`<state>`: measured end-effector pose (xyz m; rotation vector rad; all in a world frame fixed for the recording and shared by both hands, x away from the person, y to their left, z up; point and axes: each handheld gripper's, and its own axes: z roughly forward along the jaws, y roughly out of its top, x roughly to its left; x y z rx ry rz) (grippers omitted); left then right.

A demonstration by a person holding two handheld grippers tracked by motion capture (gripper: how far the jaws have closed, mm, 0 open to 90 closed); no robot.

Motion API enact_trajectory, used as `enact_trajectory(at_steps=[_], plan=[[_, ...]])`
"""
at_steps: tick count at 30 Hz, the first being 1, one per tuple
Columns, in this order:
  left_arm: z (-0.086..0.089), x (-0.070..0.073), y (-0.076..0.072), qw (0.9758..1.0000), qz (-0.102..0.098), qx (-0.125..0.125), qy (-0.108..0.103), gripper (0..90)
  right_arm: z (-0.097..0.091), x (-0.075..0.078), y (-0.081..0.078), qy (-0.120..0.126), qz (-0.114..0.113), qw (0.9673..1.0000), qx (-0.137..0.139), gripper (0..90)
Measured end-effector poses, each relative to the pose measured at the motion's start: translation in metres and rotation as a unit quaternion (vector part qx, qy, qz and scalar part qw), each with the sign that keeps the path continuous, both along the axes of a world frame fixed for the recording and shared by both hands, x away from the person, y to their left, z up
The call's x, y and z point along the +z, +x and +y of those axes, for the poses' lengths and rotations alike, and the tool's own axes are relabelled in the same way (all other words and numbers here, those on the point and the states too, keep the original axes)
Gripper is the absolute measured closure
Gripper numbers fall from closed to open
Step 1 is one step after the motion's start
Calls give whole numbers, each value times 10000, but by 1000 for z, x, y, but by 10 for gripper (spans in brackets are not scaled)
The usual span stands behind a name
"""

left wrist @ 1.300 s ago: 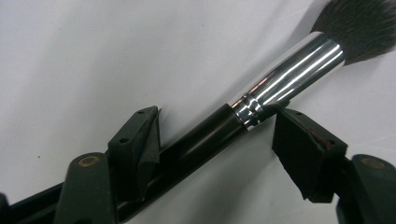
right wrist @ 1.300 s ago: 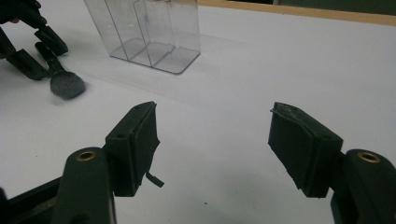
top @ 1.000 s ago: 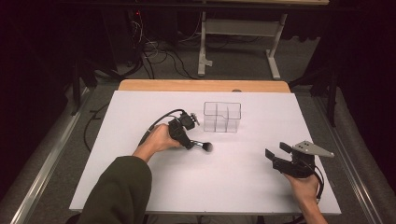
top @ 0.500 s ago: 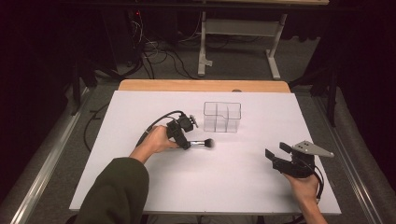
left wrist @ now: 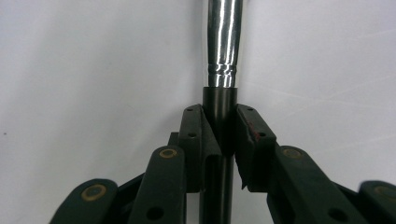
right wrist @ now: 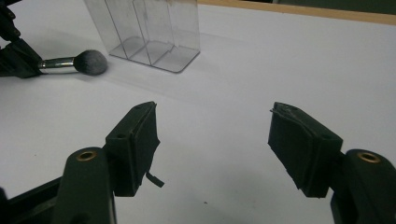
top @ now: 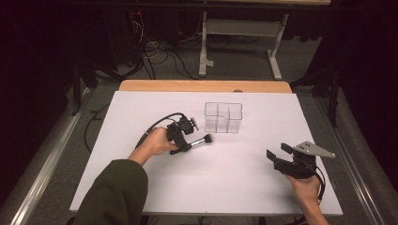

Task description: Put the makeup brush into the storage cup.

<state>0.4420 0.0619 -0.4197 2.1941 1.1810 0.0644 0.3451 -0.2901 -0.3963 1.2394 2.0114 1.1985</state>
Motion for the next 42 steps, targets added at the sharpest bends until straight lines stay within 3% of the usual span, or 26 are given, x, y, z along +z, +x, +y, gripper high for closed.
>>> enact_trajectory(at_steps=[12,23,32,42], plan=[[-3,0,-3,9999,-39,107,73,739,0,0,0,14,16,10000,-20,345],[-4,4,-13,9999,-107,97,-68,741,0,0,0,5,11,10000,-12,346],[-3,18,-24,9984,-334,141,-433,741,0,0,0,-7,-8,10000,1,346],[4,31,-34,9942,-477,264,-927,741,1,0,0,8,4,10000,-15,346]])
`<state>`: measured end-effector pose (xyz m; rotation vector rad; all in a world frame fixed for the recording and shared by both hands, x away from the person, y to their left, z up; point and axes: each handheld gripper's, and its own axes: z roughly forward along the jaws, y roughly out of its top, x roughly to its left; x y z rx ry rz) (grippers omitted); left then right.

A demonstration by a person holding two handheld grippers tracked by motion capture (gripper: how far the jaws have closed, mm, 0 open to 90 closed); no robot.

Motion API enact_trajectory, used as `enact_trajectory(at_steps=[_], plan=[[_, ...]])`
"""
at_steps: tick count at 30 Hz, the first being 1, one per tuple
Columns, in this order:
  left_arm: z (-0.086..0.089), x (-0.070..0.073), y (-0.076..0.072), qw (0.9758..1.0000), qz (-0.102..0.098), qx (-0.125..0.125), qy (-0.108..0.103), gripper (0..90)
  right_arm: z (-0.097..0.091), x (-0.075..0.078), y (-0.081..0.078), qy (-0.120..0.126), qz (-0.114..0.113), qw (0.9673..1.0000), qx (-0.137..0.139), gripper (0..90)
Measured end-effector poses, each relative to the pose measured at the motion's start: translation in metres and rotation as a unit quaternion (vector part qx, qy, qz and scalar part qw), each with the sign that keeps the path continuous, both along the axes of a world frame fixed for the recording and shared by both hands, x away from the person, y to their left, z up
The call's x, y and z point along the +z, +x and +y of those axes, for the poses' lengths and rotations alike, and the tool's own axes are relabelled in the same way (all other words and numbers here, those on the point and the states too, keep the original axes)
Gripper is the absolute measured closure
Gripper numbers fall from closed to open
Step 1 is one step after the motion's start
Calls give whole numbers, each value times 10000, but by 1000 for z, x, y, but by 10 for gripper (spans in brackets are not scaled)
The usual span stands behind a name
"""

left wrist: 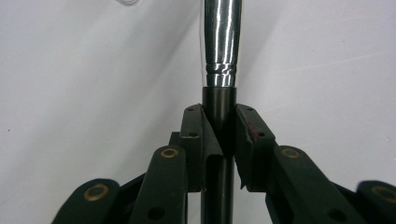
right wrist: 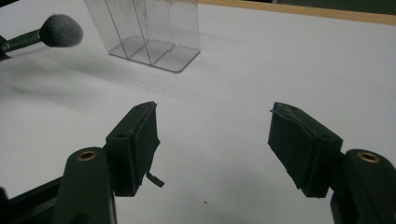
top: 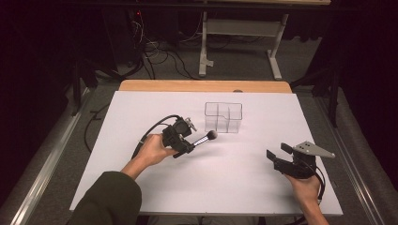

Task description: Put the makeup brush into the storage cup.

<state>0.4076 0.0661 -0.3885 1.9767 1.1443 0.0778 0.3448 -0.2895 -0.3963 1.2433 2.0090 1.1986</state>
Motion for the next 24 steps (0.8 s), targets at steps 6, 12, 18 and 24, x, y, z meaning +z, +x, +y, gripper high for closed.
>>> enact_trajectory(at_steps=[6,12,18,24], plan=[[4,7,-6,9996,-93,72,-269,740,0,0,0,-16,-14,10000,3,347],[8,11,-13,9989,-150,99,-442,741,0,0,0,-26,-16,10000,13,346],[11,17,-22,9970,-333,132,-689,740,1,0,0,-39,-15,10000,15,347],[16,21,-30,9954,-392,190,-858,741,1,1,-1,-22,-47,10000,-31,350]])
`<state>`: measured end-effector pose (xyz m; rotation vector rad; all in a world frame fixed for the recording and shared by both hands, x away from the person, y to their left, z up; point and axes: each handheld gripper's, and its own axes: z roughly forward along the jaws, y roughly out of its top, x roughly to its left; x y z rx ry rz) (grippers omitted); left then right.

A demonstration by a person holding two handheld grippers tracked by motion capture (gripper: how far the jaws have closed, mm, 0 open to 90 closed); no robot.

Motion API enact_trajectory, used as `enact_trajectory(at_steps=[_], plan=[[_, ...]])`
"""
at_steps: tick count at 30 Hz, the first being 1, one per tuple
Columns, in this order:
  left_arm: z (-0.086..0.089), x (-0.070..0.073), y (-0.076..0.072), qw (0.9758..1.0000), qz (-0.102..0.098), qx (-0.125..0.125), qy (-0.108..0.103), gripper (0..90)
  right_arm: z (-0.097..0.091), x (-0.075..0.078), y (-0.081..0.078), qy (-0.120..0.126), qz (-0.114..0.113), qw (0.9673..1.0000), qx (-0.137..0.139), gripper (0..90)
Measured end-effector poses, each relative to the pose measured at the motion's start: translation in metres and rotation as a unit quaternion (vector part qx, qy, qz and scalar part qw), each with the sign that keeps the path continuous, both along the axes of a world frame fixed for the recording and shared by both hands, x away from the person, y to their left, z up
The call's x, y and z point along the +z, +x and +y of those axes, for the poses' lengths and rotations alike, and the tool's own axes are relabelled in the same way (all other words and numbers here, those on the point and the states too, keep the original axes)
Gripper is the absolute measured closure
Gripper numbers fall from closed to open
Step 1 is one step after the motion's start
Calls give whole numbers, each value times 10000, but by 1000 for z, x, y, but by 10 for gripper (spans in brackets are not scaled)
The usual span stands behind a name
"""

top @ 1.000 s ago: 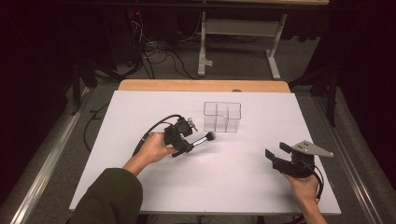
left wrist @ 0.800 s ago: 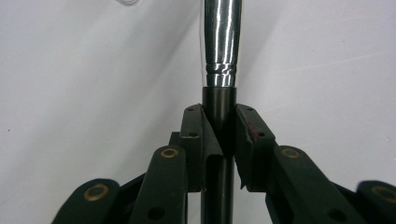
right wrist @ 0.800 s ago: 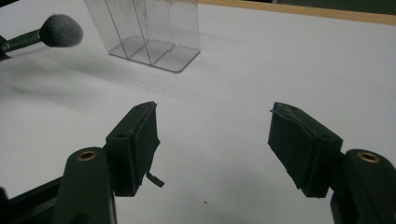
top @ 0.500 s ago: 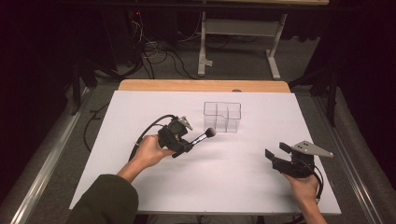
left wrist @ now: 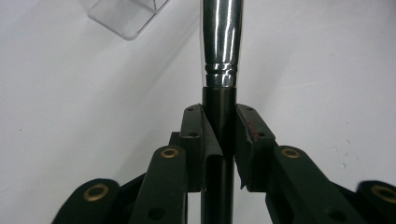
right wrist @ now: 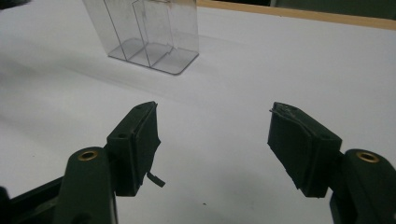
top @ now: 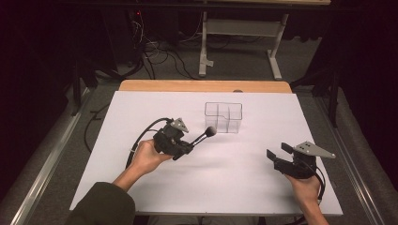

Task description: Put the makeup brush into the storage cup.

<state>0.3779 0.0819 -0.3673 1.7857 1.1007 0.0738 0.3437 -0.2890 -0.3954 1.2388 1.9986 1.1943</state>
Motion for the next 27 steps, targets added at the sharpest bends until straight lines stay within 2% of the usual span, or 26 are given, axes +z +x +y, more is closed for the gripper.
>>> enact_trajectory(at_steps=[8,11,12,15,16,17,18,27], plan=[[7,2,-11,9997,-61,43,-238,740,1,0,0,-31,-21,10000,21,352],[9,2,-16,9996,-95,11,-267,741,1,0,0,-26,-47,10000,32,353],[9,3,-17,9994,-79,38,-349,741,1,0,0,-31,-39,10000,26,353],[10,3,-21,9992,-102,25,-379,741,2,0,0,-38,-43,10000,38,352],[7,3,-23,9980,-124,146,-600,741,2,0,0,-39,-46,10000,42,352],[7,3,-24,9978,-135,140,-627,740,2,0,0,-38,-46,10000,43,353],[10,3,-26,9989,-117,15,-445,741,2,0,0,-37,-46,10000,41,352],[10,1,-38,9981,-166,9,-592,740,3,0,-1,-11,-33,10000,67,348]])
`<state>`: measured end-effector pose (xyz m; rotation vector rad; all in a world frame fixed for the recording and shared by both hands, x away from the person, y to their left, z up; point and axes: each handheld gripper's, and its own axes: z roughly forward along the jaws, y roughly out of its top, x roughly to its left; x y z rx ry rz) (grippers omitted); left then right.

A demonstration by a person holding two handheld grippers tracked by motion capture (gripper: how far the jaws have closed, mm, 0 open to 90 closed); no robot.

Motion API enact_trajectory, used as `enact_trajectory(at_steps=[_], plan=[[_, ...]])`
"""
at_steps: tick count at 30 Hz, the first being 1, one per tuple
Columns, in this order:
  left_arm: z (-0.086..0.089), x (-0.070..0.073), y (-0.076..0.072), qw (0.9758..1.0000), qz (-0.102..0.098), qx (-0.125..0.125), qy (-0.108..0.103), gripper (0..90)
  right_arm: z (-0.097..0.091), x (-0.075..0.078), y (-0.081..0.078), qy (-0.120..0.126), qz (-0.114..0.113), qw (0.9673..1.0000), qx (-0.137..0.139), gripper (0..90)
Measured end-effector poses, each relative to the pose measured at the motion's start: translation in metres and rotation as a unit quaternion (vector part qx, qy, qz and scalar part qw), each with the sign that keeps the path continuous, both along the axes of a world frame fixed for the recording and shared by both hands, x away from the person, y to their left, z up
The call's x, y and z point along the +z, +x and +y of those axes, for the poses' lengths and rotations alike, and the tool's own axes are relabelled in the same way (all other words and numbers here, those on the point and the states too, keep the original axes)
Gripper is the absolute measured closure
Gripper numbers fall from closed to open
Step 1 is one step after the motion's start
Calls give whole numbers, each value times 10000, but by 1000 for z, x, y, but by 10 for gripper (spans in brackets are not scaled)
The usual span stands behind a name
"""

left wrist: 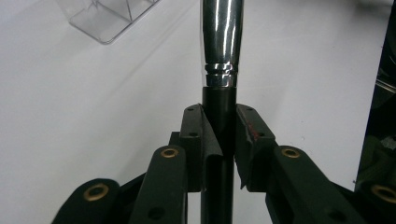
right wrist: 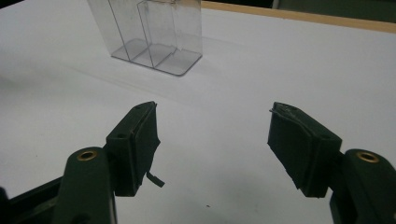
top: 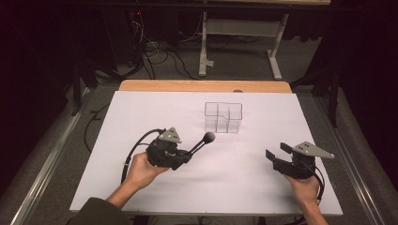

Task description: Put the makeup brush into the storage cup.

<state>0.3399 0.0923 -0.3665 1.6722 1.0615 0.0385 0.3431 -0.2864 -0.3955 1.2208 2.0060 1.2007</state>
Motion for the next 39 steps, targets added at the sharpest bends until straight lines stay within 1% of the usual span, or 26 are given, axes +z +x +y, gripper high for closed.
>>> enact_trajectory(at_steps=[2,4,5,7,8,9,10,12,13,16,18,20,21,23,27,33,36,37,39], plan=[[0,0,-2,10000,-4,12,-38,740,0,0,0,-4,-16,10000,31,348],[1,-1,-4,10000,-34,-29,-19,740,1,0,0,26,0,10000,32,348],[0,0,-6,10000,-46,12,-86,741,1,0,0,36,3,10000,37,348],[0,-1,-8,9999,-99,-28,-69,740,2,0,0,33,-6,10000,76,349],[-1,-1,-9,9999,-104,7,-121,741,2,0,0,34,-10,9999,100,349],[0,-1,-10,9999,-135,-44,-88,740,3,0,0,23,-6,9999,115,349],[-1,-1,-11,9998,-141,-21,-139,740,4,0,0,44,-3,9999,113,349],[-1,-2,-13,9998,-160,-38,-137,740,5,0,0,21,-10,9998,172,349],[-2,-2,-13,9997,-155,-21,-178,740,6,0,-1,33,4,9998,180,347],[-2,-2,-15,9997,-183,-53,-170,741,8,0,-1,43,13,9996,264,338],[-3,-3,-16,9995,-184,-13,-247,740,10,0,-1,84,27,9995,305,330],[-4,-3,-16,9996,-202,-52,-209,740,11,0,-1,77,23,9993,352,321],[-4,-3,-16,9995,-193,-41,-238,740,12,1,-1,81,18,9992,379,317],[-5,-4,-16,9995,-203,-64,-225,740,14,2,-2,126,22,9990,425,312],[-6,-4,-17,9994,-230,-54,-252,740,19,4,-3,159,-36,9985,523,301],[-7,-4,-16,9993,-242,-25,-290,740,28,9,-6,304,-110,9968,735,302],[-7,-5,-16,9993,-243,-39,-267,740,33,11,-9,356,-123,9958,829,301],[-8,-5,-16,9993,-245,-34,-280,740,35,12,-9,320,-170,9957,847,303],[-8,-5,-16,9993,-247,-32,-292,740,39,13,-11,307,-191,9957,858,307]])
